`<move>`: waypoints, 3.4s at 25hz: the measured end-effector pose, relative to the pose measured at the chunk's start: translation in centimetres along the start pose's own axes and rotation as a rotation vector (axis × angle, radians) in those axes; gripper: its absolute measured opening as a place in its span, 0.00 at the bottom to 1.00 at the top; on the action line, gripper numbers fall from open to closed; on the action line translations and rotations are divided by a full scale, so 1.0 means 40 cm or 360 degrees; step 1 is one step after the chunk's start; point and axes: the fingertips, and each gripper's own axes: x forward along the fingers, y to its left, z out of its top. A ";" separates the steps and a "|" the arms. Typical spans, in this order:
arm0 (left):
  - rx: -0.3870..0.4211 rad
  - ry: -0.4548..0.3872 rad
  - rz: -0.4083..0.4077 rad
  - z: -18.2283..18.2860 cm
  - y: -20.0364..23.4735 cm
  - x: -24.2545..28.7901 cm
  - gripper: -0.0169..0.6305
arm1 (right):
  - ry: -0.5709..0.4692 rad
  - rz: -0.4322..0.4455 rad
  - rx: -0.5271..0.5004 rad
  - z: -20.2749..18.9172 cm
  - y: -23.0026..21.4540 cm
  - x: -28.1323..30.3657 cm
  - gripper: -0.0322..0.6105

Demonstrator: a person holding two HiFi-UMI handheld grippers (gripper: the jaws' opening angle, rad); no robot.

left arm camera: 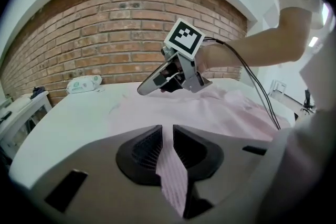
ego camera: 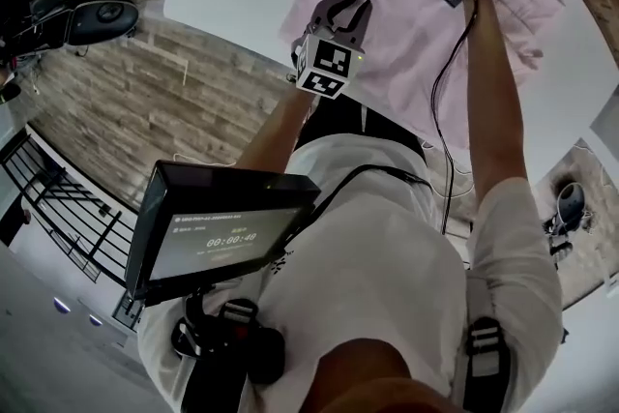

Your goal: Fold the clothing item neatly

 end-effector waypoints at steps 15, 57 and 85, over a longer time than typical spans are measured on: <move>-0.0098 0.0044 -0.0105 0.003 -0.081 0.052 0.10 | 0.0260 -0.0045 0.0008 -0.051 -0.040 0.032 0.14; -0.0055 0.0088 -0.0062 -0.082 -0.027 -0.030 0.10 | 0.0183 -0.0157 -0.0317 -0.047 -0.049 -0.044 0.10; 0.0440 0.0097 -0.0473 -0.076 -0.219 0.061 0.10 | 0.0120 -0.1794 0.0608 -0.754 0.005 -0.804 0.06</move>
